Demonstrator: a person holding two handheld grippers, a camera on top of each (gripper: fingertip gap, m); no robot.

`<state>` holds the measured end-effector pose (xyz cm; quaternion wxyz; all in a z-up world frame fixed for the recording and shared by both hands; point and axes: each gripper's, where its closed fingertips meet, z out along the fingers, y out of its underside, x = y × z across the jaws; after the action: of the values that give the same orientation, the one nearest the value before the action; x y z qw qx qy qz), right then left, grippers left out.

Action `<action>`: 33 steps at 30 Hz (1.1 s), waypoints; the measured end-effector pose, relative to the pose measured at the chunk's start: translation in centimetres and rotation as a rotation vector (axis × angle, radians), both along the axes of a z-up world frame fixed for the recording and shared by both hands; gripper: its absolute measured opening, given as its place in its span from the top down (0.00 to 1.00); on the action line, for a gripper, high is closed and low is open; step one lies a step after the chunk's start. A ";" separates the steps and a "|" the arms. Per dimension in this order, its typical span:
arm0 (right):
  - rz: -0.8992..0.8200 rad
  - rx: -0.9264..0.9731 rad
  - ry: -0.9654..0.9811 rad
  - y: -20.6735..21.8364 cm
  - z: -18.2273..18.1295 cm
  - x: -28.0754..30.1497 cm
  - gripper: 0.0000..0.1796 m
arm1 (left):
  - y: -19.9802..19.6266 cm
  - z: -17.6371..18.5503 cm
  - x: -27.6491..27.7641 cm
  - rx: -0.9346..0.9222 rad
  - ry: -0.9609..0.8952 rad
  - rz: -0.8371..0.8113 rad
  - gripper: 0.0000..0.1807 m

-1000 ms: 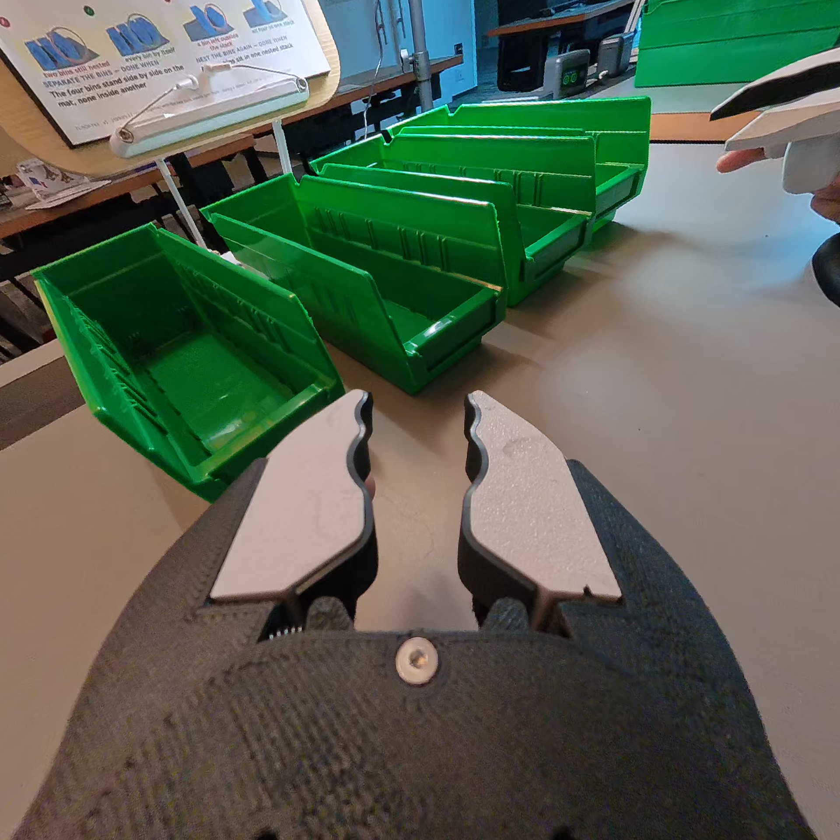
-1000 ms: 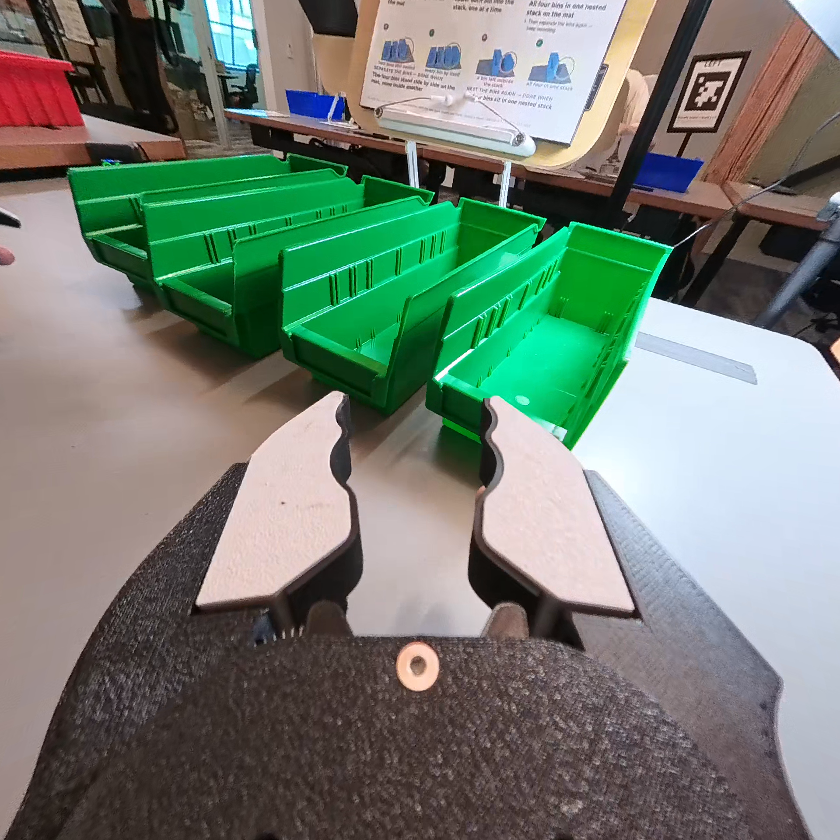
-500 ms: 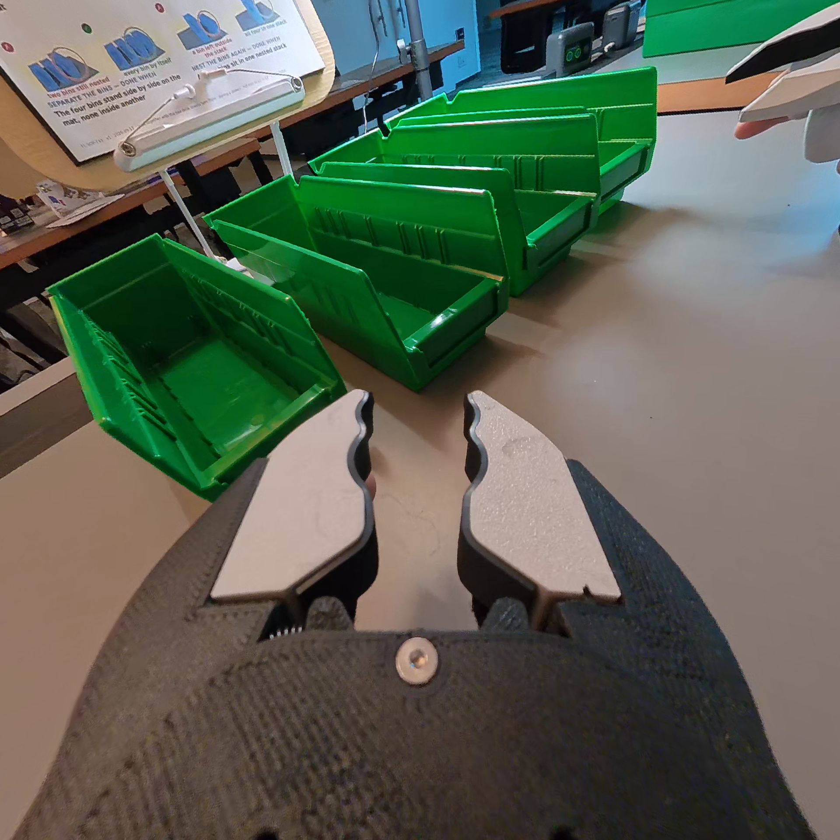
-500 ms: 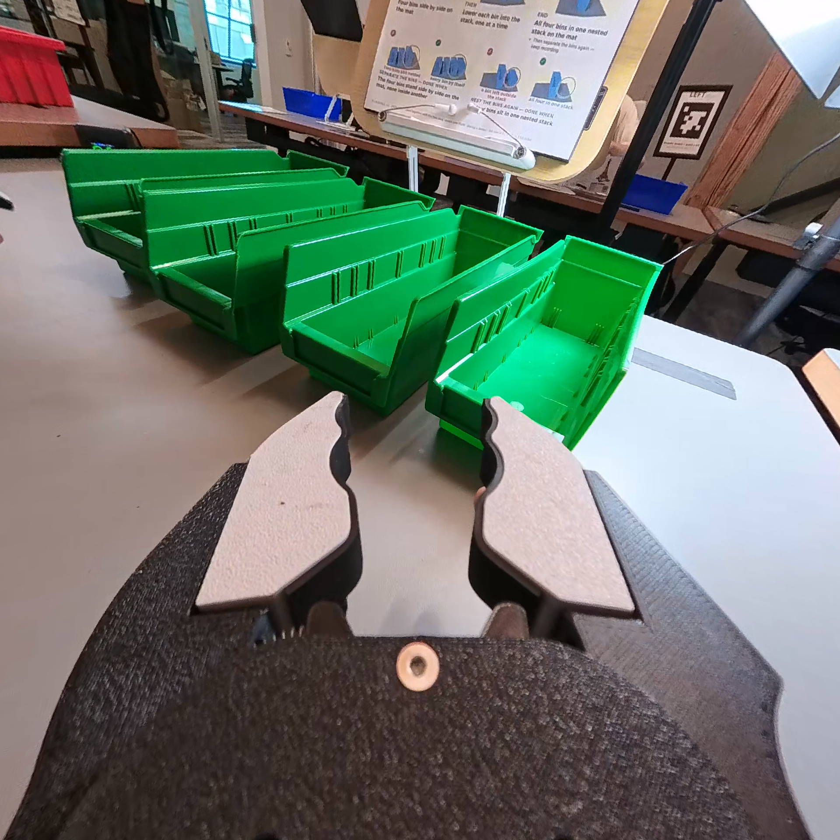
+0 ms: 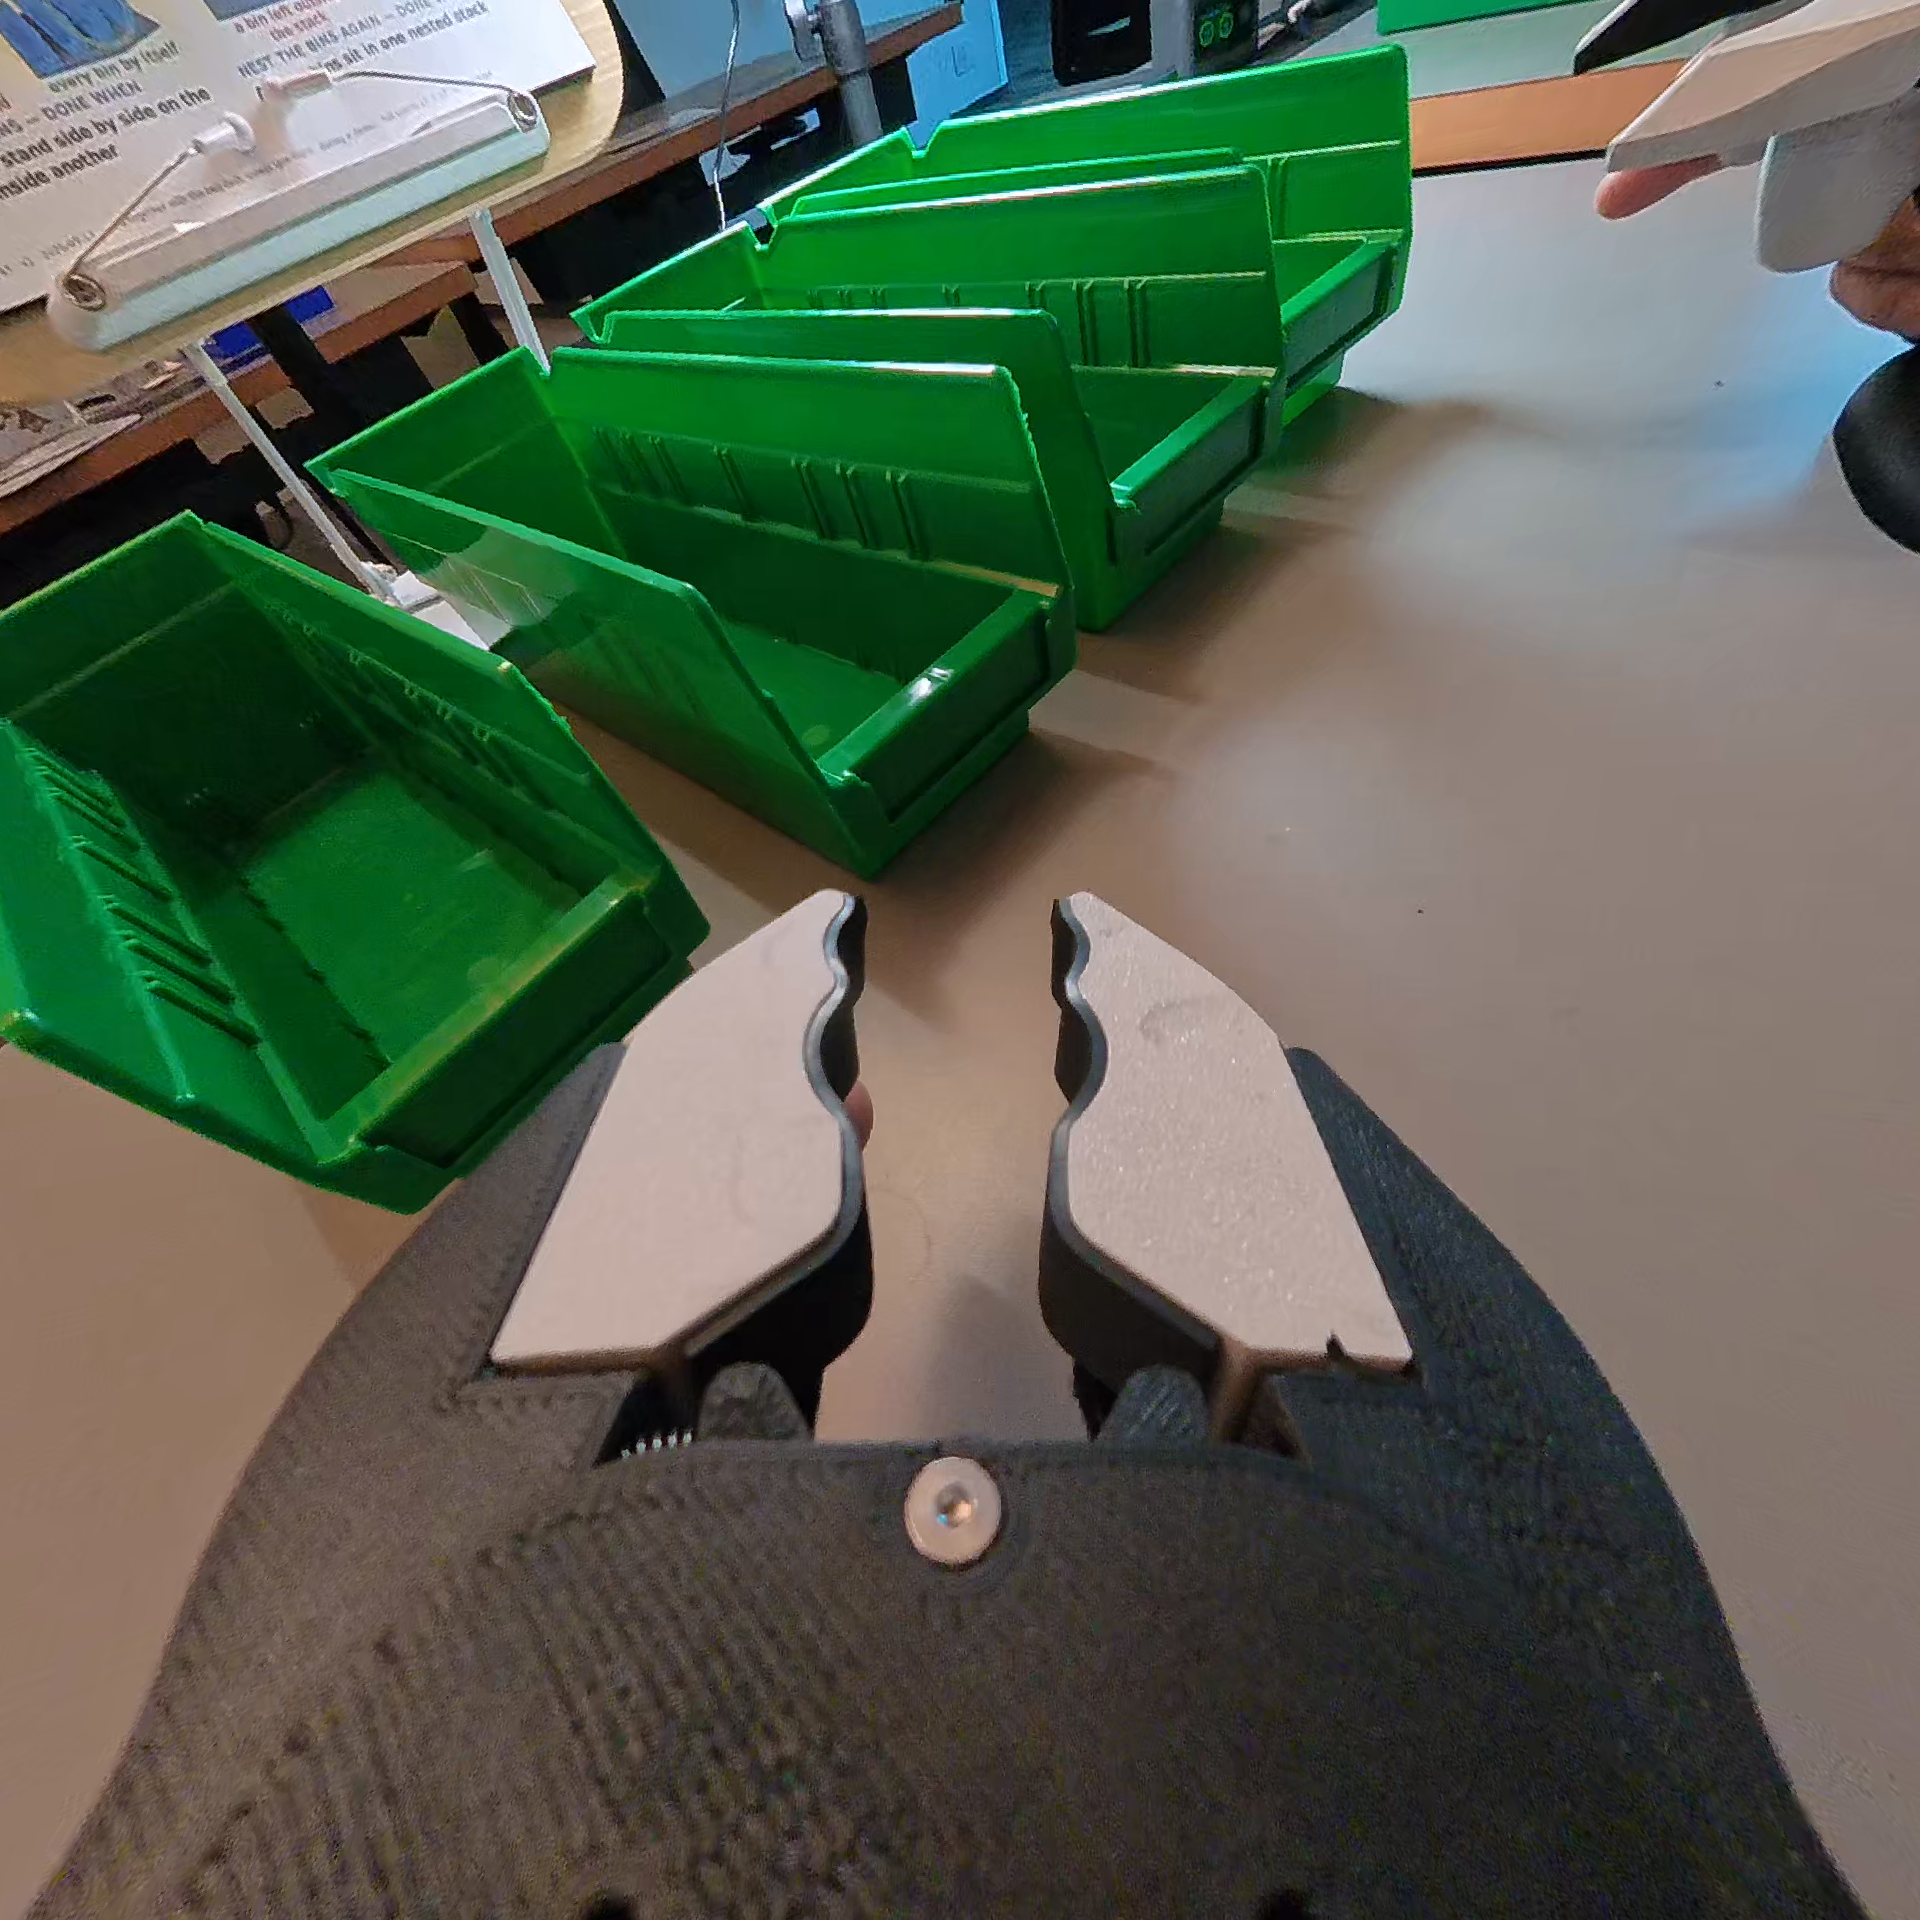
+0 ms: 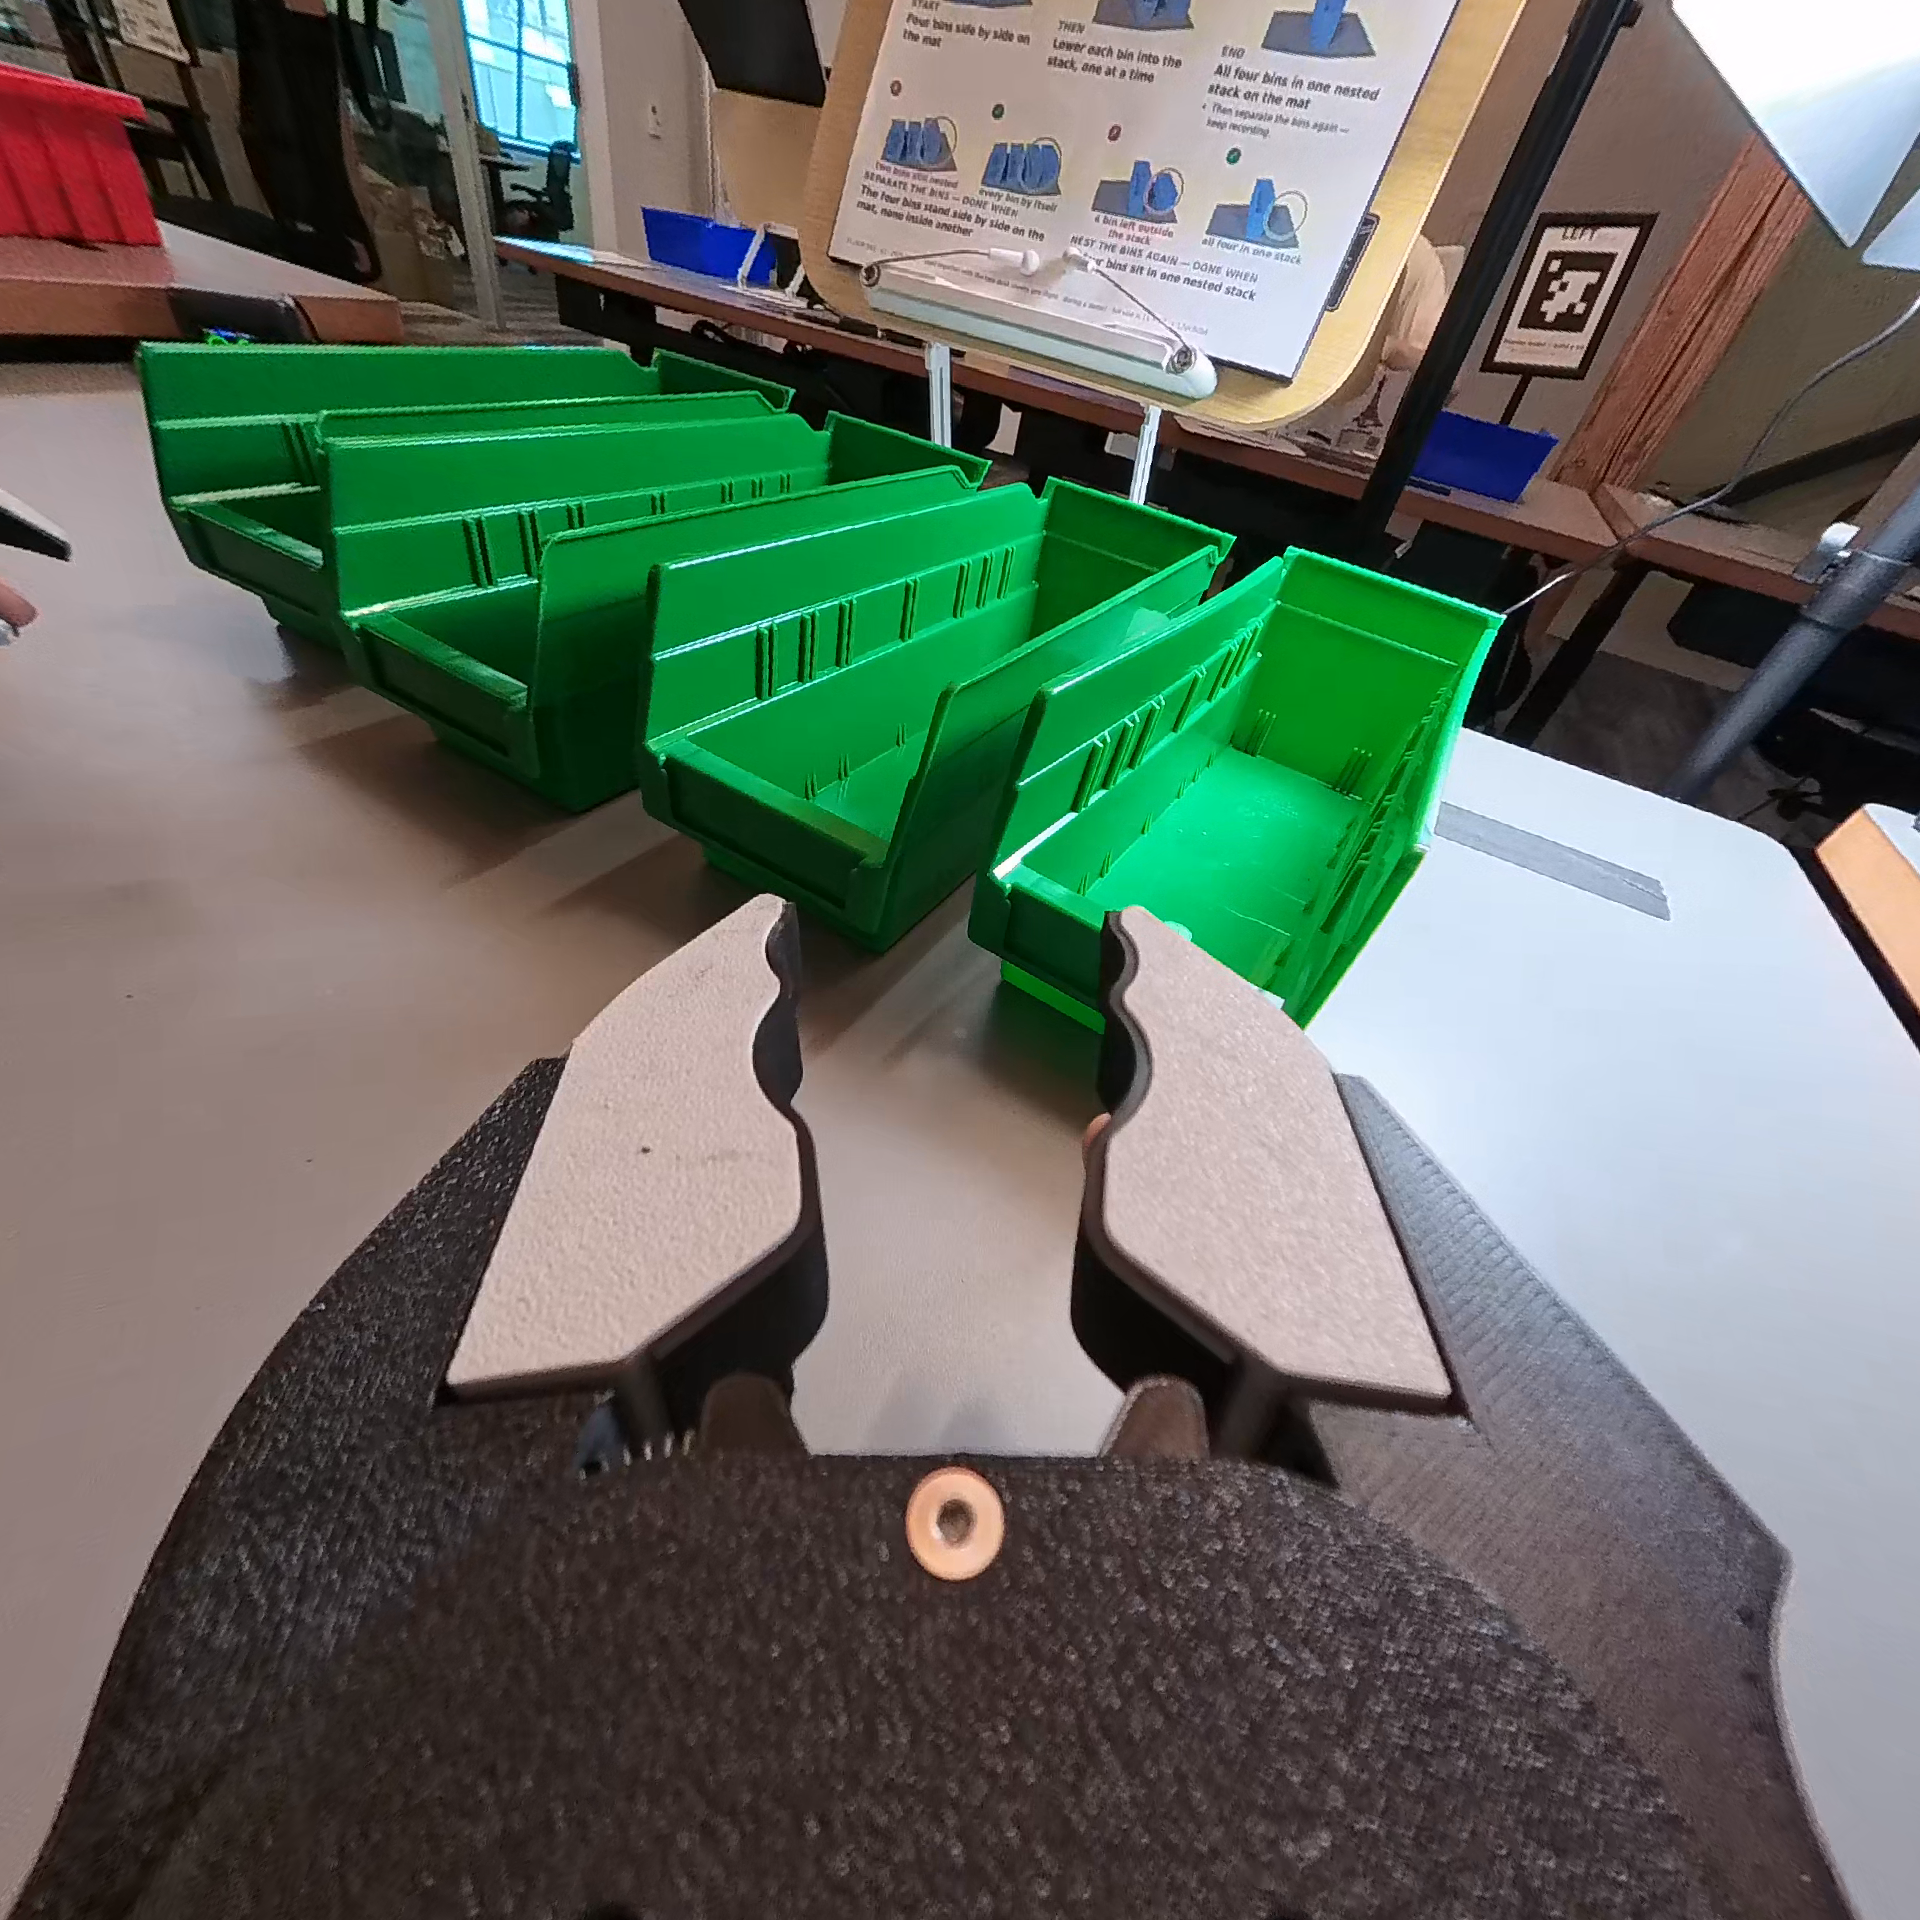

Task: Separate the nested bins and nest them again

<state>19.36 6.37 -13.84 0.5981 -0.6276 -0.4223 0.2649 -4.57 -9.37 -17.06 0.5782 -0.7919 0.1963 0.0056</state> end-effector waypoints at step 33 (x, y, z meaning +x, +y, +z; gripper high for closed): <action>0.005 0.031 -0.009 -0.4 0.0 -0.1 0.72 | 6.2 -5.2 -10.5 -0.489 0.699 -0.003 0.73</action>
<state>19.25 6.01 -13.89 0.6052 -0.6184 -0.4306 0.2567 -15.10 -3.19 -22.29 0.2720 -0.8559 0.3773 0.2261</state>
